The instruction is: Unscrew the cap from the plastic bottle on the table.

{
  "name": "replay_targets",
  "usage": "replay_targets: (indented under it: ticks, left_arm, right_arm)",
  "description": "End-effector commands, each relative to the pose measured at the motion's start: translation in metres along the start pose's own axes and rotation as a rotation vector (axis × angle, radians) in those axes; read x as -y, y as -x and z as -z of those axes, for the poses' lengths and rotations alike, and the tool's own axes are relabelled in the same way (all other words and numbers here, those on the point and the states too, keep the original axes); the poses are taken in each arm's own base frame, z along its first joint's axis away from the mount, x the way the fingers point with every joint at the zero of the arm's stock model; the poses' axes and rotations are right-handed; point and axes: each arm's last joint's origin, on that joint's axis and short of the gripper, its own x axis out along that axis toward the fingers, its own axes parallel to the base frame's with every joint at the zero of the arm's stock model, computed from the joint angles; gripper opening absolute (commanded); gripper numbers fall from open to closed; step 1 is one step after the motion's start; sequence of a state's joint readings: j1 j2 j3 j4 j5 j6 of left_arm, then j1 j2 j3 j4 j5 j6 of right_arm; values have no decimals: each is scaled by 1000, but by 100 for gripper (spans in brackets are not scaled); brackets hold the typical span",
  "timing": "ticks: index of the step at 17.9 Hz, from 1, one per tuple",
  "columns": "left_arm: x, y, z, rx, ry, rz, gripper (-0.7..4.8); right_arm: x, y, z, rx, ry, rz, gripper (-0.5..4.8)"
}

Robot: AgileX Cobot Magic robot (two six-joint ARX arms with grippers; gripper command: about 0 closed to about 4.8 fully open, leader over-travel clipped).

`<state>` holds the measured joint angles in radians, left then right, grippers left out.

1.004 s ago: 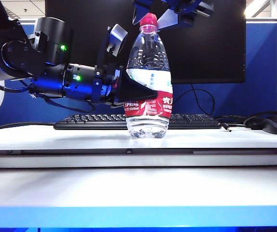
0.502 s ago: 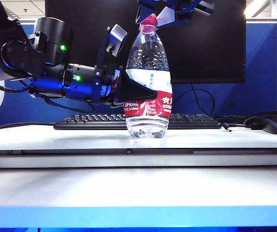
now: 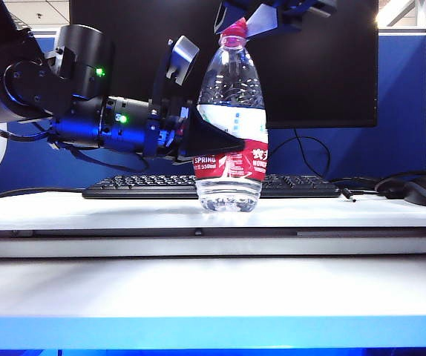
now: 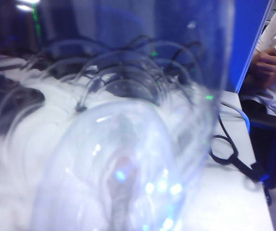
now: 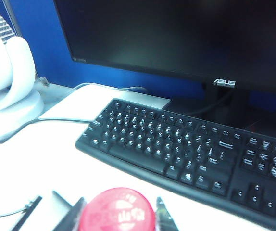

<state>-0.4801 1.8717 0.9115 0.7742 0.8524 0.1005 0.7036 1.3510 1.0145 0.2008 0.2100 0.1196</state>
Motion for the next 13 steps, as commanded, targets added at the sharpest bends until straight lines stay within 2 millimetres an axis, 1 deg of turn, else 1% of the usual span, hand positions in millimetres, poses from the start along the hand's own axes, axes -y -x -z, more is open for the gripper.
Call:
replay_targets:
  ticks: [1,3,6,7,13]
  left_arm:
    - [0,1,2,-9,10,-5,-3]
    - [0,1,2,-9,10,-5,-3]
    - [0,1,2,-9,11,-5,-3]
    - [0,1,2,-9,11,-5,-3]
    - [0,1,2,-9,11,-5,-3]
  right_arm:
    - [3,6,-18,110,-24,15,39]
    - [3,6,-18,110,-23,15,19]
    - [3,8,-23,158,-16,11,16]
    - [3,9,-25,168,-16,10,7]
    - [3,9,-25,168,-16,10,7]
